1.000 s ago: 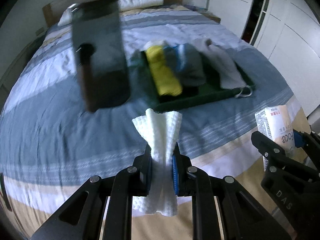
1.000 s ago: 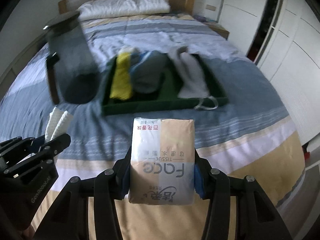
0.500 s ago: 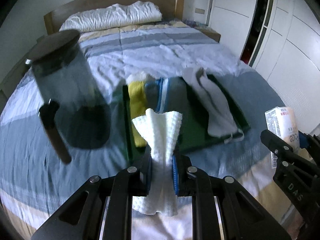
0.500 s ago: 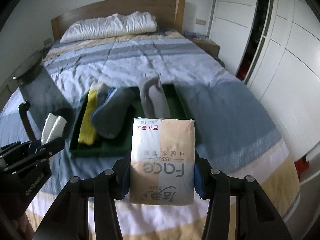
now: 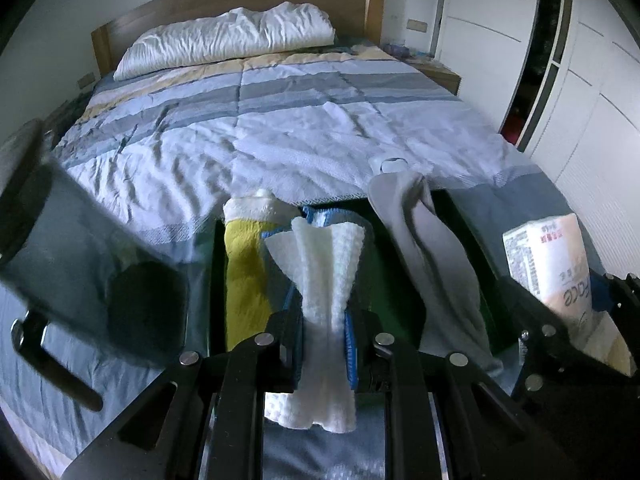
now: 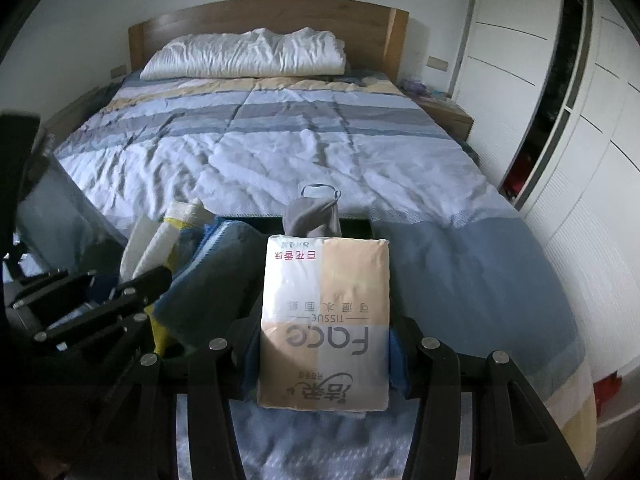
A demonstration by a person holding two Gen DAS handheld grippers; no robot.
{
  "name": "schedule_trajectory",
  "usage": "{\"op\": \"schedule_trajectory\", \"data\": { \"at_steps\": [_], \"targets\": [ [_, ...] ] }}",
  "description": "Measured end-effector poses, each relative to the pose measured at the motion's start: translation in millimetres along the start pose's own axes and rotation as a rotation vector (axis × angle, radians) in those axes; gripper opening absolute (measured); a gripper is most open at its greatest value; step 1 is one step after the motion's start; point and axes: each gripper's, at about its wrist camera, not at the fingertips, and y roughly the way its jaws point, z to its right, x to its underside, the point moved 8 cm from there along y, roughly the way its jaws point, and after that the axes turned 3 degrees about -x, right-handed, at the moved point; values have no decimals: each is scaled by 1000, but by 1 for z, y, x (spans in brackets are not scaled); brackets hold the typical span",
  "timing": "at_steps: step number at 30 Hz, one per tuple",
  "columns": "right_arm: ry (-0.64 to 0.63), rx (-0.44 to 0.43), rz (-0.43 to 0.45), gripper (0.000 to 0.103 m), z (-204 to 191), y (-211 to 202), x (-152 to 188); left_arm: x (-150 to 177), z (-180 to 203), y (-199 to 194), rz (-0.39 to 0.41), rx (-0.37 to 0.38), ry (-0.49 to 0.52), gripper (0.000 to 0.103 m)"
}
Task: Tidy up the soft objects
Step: 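Lower the white cloth and tissue pack into the green tray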
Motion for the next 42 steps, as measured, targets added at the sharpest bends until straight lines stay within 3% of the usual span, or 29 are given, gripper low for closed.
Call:
{"op": "schedule_trajectory", "data": {
  "at_steps": [17, 42],
  "targets": [
    [-32, 13, -49, 49, 6, 69, -16, -7, 3, 32, -6, -50, 18, 14],
    [-58, 31, -114, 51, 12, 106, -12, -5, 12, 65, -47, -56, 70, 15]
  ]
}}
